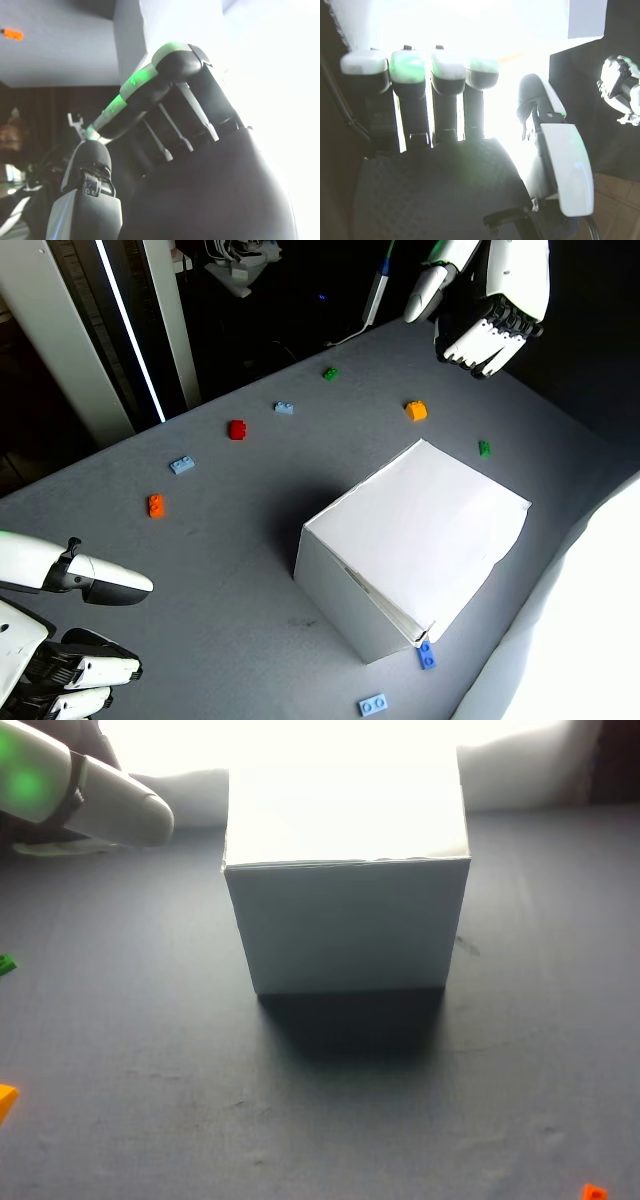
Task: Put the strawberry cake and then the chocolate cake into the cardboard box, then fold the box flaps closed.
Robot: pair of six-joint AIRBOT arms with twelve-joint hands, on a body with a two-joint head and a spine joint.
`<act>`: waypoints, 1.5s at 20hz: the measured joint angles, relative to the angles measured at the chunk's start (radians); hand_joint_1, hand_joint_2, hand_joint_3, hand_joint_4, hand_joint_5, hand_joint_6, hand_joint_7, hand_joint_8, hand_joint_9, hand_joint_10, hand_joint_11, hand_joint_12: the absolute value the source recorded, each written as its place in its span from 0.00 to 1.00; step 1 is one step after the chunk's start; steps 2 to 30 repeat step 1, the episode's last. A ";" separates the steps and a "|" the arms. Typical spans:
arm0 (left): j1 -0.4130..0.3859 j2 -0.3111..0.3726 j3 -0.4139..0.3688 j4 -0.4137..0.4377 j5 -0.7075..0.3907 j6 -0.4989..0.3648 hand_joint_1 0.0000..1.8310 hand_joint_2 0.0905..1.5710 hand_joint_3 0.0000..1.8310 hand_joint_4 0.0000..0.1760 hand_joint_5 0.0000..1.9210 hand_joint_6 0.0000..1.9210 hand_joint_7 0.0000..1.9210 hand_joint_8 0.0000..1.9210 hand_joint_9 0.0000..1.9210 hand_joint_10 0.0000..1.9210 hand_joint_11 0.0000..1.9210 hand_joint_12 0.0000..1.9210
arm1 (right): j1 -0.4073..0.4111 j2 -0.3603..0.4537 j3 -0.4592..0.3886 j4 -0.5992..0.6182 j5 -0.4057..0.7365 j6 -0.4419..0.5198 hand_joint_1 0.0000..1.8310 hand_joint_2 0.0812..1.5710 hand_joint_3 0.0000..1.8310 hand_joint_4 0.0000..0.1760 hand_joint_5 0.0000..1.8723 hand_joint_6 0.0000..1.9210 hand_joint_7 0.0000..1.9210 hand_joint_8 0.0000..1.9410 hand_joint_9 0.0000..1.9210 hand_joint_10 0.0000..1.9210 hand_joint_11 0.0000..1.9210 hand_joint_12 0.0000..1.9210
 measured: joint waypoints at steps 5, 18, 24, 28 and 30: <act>-0.005 0.003 -0.011 0.009 -0.004 -0.007 0.08 0.82 0.00 0.00 0.59 1.00 0.63 0.96 0.59 1.00 0.45 1.00 | 0.000 0.000 0.000 0.000 0.001 -0.001 0.01 0.84 0.00 0.00 0.53 0.98 0.61 0.91 0.58 1.00 0.50 1.00; -0.005 0.003 -0.011 0.009 -0.004 -0.007 0.08 0.82 0.00 0.00 0.59 1.00 0.63 0.96 0.59 1.00 0.45 1.00 | 0.000 0.000 0.000 0.000 0.001 -0.001 0.01 0.84 0.00 0.00 0.53 0.98 0.61 0.91 0.58 1.00 0.50 1.00; -0.005 0.003 -0.011 0.009 -0.004 -0.007 0.08 0.82 0.00 0.00 0.59 1.00 0.63 0.96 0.59 1.00 0.45 1.00 | 0.000 0.000 0.000 0.000 0.001 -0.001 0.01 0.84 0.00 0.00 0.53 0.98 0.61 0.91 0.58 1.00 0.50 1.00; -0.005 0.003 -0.011 0.009 -0.004 -0.007 0.08 0.82 0.00 0.00 0.59 1.00 0.63 0.96 0.59 1.00 0.45 1.00 | 0.000 0.000 0.000 0.000 0.001 -0.001 0.01 0.84 0.00 0.00 0.53 0.98 0.61 0.91 0.58 1.00 0.50 1.00; -0.005 0.003 -0.011 0.009 -0.004 -0.007 0.08 0.82 0.00 0.00 0.59 1.00 0.63 0.96 0.59 1.00 0.45 1.00 | 0.000 0.000 0.000 0.000 0.001 -0.001 0.01 0.84 0.00 0.00 0.53 0.98 0.61 0.91 0.58 1.00 0.50 1.00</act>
